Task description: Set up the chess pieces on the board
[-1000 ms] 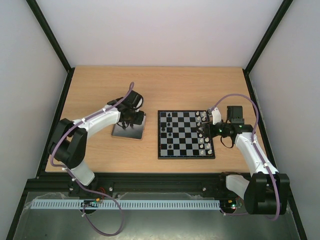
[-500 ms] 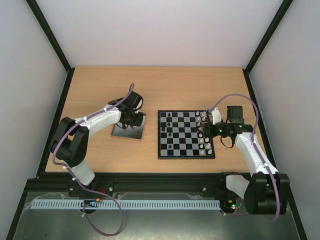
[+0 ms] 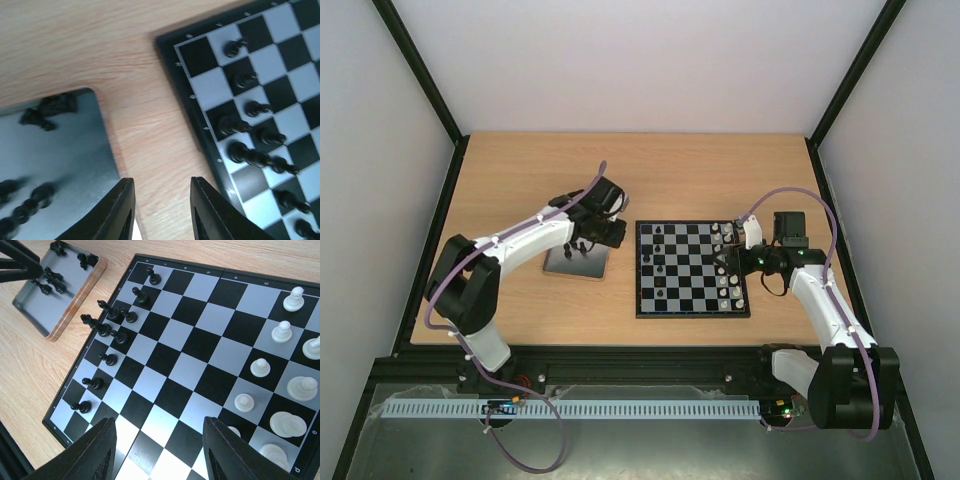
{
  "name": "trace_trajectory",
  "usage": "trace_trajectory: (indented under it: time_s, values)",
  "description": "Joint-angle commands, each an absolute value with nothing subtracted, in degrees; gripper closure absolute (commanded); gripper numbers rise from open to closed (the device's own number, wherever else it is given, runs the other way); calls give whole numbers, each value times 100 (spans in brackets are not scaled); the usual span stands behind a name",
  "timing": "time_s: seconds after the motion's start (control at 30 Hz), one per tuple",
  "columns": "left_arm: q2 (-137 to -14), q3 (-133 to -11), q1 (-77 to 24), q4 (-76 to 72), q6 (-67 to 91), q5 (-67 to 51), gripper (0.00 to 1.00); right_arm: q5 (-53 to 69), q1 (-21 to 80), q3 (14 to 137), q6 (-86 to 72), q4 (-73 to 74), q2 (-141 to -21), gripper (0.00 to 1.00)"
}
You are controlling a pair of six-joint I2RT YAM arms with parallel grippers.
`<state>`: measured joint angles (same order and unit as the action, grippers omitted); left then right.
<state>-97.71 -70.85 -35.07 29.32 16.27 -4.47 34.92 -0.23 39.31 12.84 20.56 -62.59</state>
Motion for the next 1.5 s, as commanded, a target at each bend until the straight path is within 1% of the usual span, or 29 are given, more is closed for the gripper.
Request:
trace_trajectory:
  time_s: [0.0, 0.07, 0.17, 0.27, 0.6, 0.77, 1.03, 1.47]
  values:
    - [-9882, -7078, -3346, 3434, 1917, 486, 67, 3642, 0, 3884, 1336, 2084, -6232, 52]
    - [-9786, -6862, -3090, 3424, 2015, 493, 67, 3650, 0, 3883, 1336, 2088, -6240, 52]
    - [-9578, -6512, -2680, 3212, 2059, 200, 65, 3658, 0, 3878, 1336, 2096, -6258, 52]
    - [-9517, -6376, -2473, 3121, 1994, 65, 64, 3659, 0, 3883, 1336, 2092, -6267, 52]
    - [-9748, -6396, -2417, 2954, 1859, -408, 66, 3633, 0, 3880, 1336, 2092, -6249, 52]
    - [-9905, -6449, -2417, 2966, 1862, -380, 70, 3639, 0, 3884, 1336, 2094, -6249, 52]
    - [-10105, -6513, -2417, 3009, 1892, -152, 70, 3634, 0, 3885, 1337, 2095, -6239, 52]
    - [-10189, -6540, -2644, 2944, 1803, -268, 88, 3605, 0, 3884, 1337, 2091, -6240, 52]
